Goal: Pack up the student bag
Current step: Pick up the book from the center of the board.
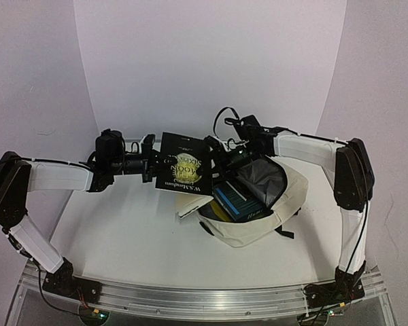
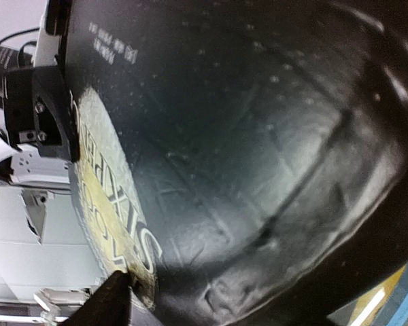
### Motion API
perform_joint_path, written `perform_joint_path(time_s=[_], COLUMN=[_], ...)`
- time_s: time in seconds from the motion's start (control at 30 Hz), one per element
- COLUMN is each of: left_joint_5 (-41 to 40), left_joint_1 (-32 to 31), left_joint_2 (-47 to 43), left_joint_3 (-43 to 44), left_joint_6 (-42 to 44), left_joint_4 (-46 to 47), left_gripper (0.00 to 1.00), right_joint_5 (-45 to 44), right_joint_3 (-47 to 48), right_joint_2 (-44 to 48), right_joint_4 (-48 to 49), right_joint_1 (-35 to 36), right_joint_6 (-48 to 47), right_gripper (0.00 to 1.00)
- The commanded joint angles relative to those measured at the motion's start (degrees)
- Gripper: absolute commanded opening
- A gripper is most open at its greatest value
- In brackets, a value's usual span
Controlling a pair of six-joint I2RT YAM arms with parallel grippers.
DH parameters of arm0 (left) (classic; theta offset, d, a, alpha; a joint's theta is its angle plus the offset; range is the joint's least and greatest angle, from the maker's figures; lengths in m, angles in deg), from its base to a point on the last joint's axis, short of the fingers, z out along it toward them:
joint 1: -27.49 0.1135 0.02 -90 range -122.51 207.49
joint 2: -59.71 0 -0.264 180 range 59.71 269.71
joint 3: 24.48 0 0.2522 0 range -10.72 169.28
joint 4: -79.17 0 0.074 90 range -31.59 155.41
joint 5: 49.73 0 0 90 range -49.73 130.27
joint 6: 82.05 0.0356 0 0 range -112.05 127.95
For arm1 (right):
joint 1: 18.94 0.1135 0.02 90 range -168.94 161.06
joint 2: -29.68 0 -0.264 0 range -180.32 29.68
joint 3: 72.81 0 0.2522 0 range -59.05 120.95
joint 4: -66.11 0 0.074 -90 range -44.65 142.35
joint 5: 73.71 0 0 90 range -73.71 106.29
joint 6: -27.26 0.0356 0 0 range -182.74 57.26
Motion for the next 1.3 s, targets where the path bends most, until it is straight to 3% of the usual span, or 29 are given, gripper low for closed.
perform_joint_path(time_s=[0.0,0.17,0.27,0.33,0.53,0.7,0.83,1.0,1.13,1.27], left_joint_5=[0.86,-1.46,-2.4,-4.03,-7.04,4.18,7.18,8.73,11.0,11.54], left_joint_1=[-0.52,-0.57,-0.49,-0.25,2.28,1.95,1.21,0.27,-0.98,-1.36], left_joint_2=[-1.47,-1.86,-3.38,-5.73,-14.26,-10.07,-7.41,-4.27,-1.68,0.6], left_joint_3=[4.66,5.47,6.32,6.87,4.64,4.2,6.64,6.27,6.0,3.94], left_joint_6=[1.28,3.85,6.86,9.9,15.32,13.37,12.91,8.76,3.86,-3.11], left_joint_4=[6.98,0.96,-5.54,-11.78,-30.08,-27.0,-23.16,-15.65,-5.94,8.22], left_gripper=[0.01,0.1,0.39,0.52,0.78,0.89,0.88,0.78,0.57,0.29], right_joint_5=[3.85,5.61,5.45,5.39,7.22,12.84,14.6,16.76,16.83,16.4], right_joint_3=[3.79,5.22,5.09,4.5,2.51,0.67,-1.47,-1.76,-2.24,-2.64], right_joint_2=[4.15,6.2,7.43,8.14,11.7,13.27,14.81,15.83,15.89,14.54], right_joint_4=[0.93,0.92,0.83,0.69,0.54,0.57,0.51,0.48,0.39,0.24], right_joint_1=[0.29,0.22,-0.52,-1.45,-2.97,-2.81,-2.56,-1.73,-1.45,-1.45], right_joint_6=[0.04,1.72,2.31,2.75,2.91,1.85,0.56,0.06,-0.31,-0.86], right_gripper=[0.51,0.24,0.08,0.01,0.0,0.0,0.0,0.03,0.04,0.04])
